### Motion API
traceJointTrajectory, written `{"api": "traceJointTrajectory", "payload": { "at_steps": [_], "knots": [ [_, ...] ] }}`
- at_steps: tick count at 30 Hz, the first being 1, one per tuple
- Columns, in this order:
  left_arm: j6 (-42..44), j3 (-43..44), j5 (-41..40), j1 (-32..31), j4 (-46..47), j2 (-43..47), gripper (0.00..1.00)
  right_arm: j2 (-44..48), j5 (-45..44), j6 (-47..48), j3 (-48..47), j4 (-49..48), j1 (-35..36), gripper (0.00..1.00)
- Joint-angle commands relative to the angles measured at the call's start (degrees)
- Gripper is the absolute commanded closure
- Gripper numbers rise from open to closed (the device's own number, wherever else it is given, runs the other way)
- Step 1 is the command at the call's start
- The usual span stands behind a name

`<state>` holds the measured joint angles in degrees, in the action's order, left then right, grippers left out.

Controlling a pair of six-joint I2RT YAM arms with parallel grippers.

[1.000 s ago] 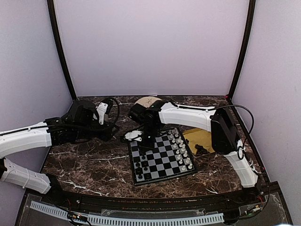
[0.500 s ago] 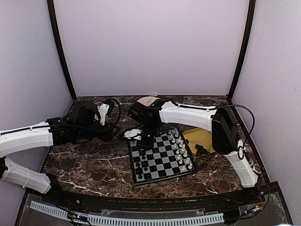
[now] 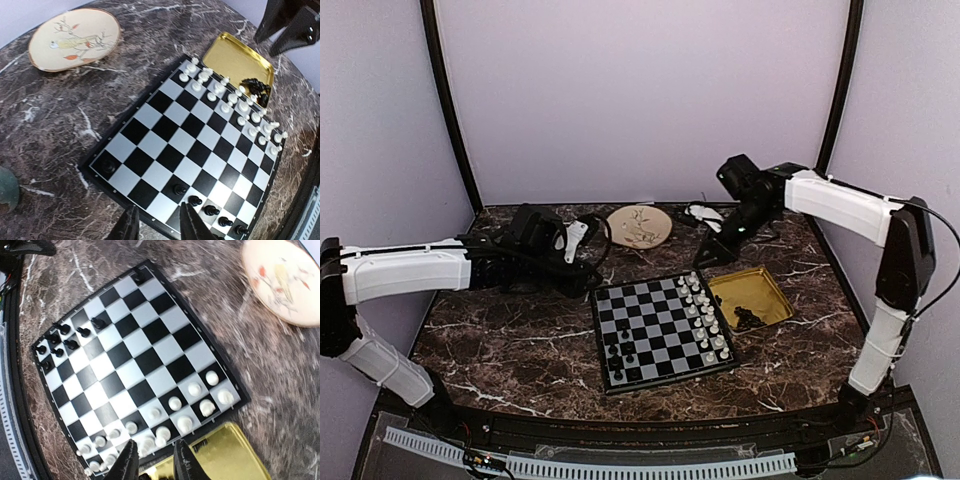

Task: Set up the chess pieces on the board
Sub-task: Pick up the chess pile from the storage box.

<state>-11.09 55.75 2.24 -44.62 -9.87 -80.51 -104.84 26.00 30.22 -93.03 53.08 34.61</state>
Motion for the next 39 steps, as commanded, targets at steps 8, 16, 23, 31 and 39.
{"api": "traceJointTrajectory", "payload": {
  "at_steps": [8, 16, 23, 31, 39],
  "knots": [
    [3.78, 3.19, 12.97, -3.21, 4.29, -4.54, 0.7, 19.22, -4.0, -1.86, 33.0, -15.52, -18.59, 0.78],
    [7.13, 13.54, 10.77, -8.52, -1.04, -11.28, 0.69, 24.89, -9.09, -2.1, 39.17, -17.28, -19.41, 0.79],
    [8.1, 19.08, 9.96, -10.9, -2.3, -15.66, 0.69, 23.82, -8.83, -1.6, 39.91, -17.07, -19.41, 0.8],
    [9.31, 18.81, 8.11, -11.01, -0.46, -16.73, 0.69, 18.26, -6.23, -1.13, 39.71, -17.52, -19.27, 0.81],
    [9.25, 18.73, 9.01, -11.07, 1.1, -18.95, 0.69, 11.46, -8.51, -0.47, 39.31, -17.46, -17.18, 0.83]
  ]
}}
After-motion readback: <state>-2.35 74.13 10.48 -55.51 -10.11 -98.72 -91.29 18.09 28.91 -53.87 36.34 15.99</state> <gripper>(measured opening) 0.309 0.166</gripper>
